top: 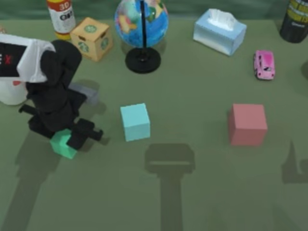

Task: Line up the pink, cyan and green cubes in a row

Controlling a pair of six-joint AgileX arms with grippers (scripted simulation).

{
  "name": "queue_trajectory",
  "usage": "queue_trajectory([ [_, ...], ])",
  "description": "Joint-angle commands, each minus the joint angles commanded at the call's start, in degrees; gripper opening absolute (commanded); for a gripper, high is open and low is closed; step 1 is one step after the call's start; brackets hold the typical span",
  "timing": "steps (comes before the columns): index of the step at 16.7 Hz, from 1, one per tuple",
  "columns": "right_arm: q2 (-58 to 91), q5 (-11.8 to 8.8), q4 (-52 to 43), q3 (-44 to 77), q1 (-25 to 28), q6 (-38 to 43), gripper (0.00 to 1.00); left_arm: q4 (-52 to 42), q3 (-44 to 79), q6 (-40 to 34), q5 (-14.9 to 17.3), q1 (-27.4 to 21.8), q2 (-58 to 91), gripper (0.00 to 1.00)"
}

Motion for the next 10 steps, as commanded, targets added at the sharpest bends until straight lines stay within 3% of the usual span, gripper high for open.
queue_trajectory([
  [10, 0.0, 0.0, 0.0, 0.0, 0.0, 0.0, 1.0, -3.3, 2.4, -0.3, 0.3, 0.3, -2.9, 0.0],
])
